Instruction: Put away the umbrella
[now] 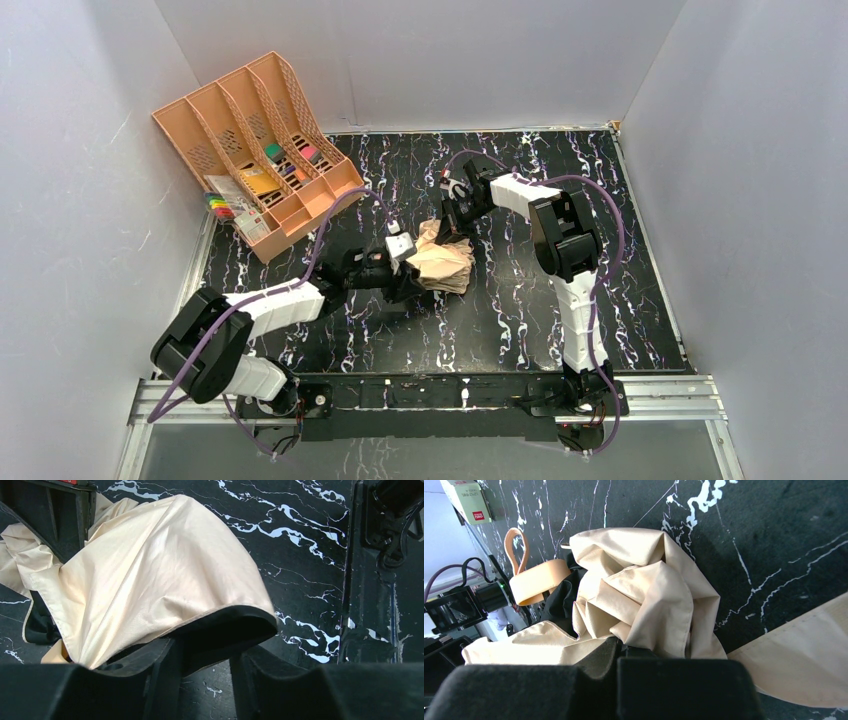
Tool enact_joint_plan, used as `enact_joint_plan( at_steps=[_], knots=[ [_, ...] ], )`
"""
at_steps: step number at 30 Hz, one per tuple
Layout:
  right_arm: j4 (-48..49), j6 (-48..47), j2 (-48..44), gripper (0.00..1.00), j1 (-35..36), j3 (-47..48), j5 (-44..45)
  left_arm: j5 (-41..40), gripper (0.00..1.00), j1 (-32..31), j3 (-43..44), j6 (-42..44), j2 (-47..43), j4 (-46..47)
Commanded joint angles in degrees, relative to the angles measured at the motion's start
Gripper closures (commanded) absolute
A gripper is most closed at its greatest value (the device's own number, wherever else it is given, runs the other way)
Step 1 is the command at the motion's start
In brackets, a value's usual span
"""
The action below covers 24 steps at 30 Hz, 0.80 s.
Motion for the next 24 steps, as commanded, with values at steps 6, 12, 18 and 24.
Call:
enact_joint_plan(
  at_steps=[6,12,18,24],
  knots=[
    [2.7,-3.8,3.9,1.0,-1.2,-2.1,14.9,0.9,1.0,0.2,1.1,-12.4,-6.5,-1.3],
    [3.1,-2.5,4.6,1.0,-1.2,-1.7,15.9,-3.6,1.0,-1.6,0.0,-20.3,-15.6,-3.4],
    [3.4,-1.4,5.1,1.0,-1.2,-1.1,17.2,-11.7,1.0,-11.9,1.1,-24.8,-20.5,-9.0],
    [3.5,-0.8,5.5,1.0,-1.2,-1.0,17.7,-17.1,1.0,-20.7,2.4,-31.2,-20.9,-11.5]
  ],
)
